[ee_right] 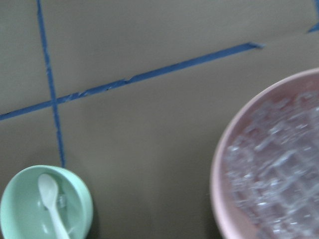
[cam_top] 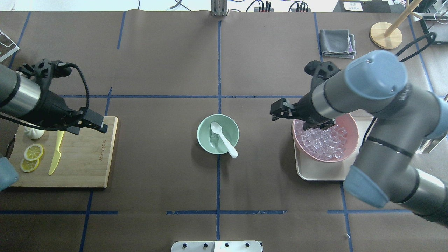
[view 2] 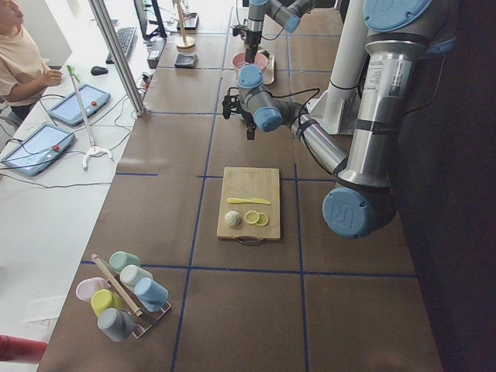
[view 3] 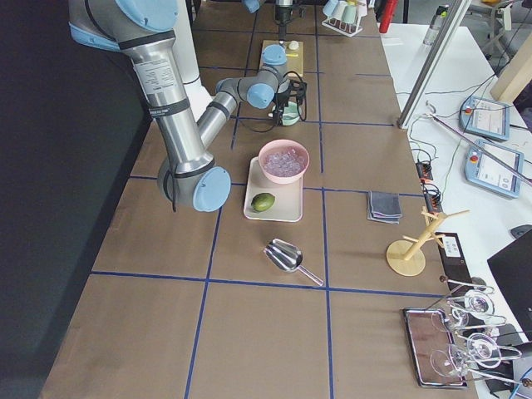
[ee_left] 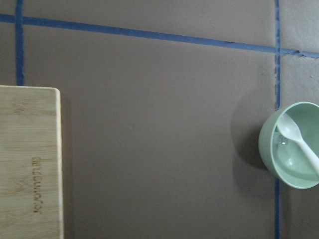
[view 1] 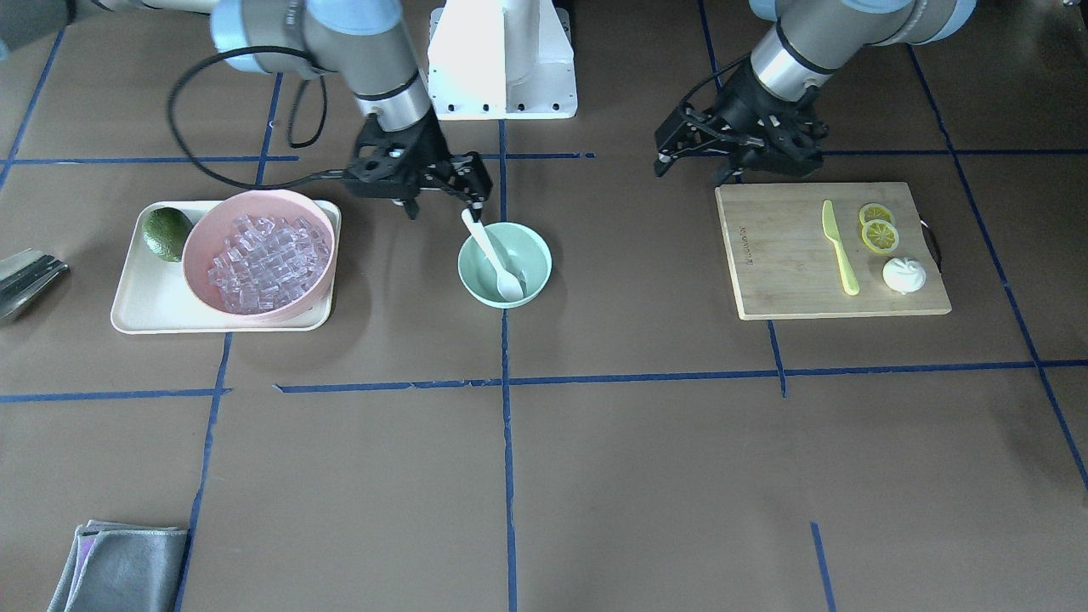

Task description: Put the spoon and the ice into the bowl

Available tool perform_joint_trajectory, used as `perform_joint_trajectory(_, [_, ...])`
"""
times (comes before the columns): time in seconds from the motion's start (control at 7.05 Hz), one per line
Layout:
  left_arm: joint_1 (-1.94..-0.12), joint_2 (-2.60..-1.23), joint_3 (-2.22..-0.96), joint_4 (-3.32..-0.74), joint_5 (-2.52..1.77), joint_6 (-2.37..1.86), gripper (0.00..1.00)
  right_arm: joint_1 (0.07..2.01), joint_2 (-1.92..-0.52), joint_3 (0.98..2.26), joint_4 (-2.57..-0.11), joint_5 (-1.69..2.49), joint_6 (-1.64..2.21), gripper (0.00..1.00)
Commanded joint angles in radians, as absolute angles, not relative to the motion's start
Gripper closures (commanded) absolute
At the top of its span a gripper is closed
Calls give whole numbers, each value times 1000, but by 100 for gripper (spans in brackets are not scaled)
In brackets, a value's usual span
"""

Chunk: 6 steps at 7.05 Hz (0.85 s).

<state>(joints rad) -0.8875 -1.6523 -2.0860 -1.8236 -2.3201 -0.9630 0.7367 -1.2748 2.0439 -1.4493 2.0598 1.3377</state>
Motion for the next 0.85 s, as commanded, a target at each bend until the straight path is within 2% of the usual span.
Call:
perform_joint_trajectory(0.0, [-1087, -1511, -2062, -1810, -2448, -623, 8, 1025, -1487, 2092, -1451, 2291, 997, 0])
perform_joint_trajectory(0.28, [-1253, -1457, -1961, -1803, -2473, -330, 7, 1217, -1630, 2073, -1510, 2319, 570, 0])
perform_joint_trajectory(0.71, [-1415, -1476, -1847, -1649, -2456, 25, 7, 1466, -1631, 1975, -1842, 2316, -113, 0])
